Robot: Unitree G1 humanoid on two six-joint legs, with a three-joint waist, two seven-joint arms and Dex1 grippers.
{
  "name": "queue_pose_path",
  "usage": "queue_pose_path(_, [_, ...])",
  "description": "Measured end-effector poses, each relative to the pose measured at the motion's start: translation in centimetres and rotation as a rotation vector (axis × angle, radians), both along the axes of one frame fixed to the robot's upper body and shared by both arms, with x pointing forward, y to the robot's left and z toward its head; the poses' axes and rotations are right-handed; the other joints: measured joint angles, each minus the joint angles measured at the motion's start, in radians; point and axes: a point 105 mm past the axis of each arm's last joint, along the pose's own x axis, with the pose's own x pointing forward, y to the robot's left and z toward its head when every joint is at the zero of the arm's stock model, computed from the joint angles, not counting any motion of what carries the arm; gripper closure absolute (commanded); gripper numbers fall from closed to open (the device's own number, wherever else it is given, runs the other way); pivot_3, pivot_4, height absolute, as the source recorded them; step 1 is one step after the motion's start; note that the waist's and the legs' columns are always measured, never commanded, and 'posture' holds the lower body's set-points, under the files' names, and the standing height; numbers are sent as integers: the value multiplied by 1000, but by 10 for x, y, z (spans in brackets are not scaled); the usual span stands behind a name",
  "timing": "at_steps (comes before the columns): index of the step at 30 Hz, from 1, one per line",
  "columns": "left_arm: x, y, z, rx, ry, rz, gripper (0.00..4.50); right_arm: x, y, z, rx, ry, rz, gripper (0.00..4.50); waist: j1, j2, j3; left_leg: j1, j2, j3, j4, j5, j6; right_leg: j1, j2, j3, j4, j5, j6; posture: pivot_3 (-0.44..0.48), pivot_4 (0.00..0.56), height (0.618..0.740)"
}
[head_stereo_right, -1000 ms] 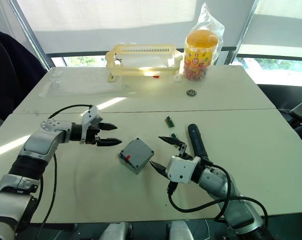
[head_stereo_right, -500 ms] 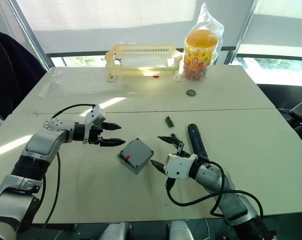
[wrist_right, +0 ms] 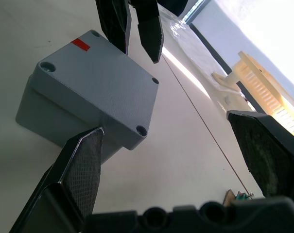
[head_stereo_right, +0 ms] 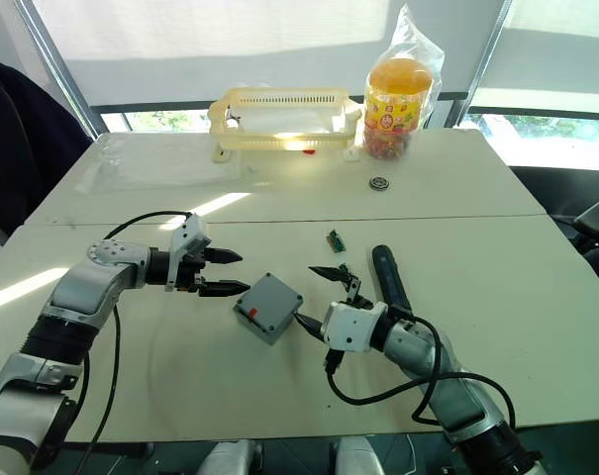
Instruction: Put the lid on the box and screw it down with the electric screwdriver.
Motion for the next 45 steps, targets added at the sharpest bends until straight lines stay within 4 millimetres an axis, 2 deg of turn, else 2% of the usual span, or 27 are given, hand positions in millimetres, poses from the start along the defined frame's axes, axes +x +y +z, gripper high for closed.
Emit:
queue_pose_path(20, [2,3,-2,3,5,35,463,4,4,6,9,6,-8,56,0,0,0,0,0,0,0,0,0,0,0,0,0,0,0,0,150,740])
queue_pose_path(30, [3,-1,-2,-9,2,36,463,-7,5,10,14,18,0,56,0,0,0,0,0,0,0,0,0,0,0,0,0,0,0,0,150,740])
queue_pose_path(45, [2,1,-2,-3,5,32,463,-9,14,12,43,19,18,56,0,0,0,0,0,0,0,0,0,0,0,0,0,0,0,0,150,740])
